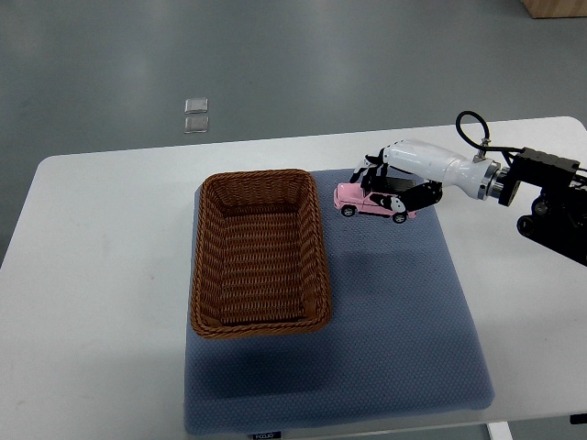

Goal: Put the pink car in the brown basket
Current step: 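Lift the pink car and carry it over the wicker basket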

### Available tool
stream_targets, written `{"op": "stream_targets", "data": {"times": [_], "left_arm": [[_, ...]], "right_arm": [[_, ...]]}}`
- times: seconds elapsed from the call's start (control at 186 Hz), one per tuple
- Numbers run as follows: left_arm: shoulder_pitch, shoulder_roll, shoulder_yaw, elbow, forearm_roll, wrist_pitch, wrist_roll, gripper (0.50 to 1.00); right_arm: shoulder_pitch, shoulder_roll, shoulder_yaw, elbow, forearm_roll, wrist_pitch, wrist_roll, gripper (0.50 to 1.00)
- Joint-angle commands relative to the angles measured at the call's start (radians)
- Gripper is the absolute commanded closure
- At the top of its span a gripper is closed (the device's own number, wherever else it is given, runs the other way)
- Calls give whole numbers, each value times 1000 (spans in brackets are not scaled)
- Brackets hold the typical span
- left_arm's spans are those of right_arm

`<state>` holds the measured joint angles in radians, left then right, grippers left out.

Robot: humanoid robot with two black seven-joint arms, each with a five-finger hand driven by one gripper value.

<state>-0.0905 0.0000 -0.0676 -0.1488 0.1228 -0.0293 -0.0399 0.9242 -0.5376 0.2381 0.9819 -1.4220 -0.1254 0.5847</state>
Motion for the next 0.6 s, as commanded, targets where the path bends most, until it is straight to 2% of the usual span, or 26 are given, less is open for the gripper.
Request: {"op": "stream_targets", "data": {"times": [0.0, 0.318, 0.593], "left_arm": [[0, 0, 0, 0, 0, 0, 0, 500], [0, 0, -1, 0, 0, 0, 0, 500], [0, 0, -3, -2, 0, 0, 0, 500]], "right_arm": [[39, 8, 0, 4, 8, 7, 0, 1000], [128, 88, -5, 12, 9, 33, -3, 1000], [116, 208, -30, 12, 8, 33, -6, 1000]]}}
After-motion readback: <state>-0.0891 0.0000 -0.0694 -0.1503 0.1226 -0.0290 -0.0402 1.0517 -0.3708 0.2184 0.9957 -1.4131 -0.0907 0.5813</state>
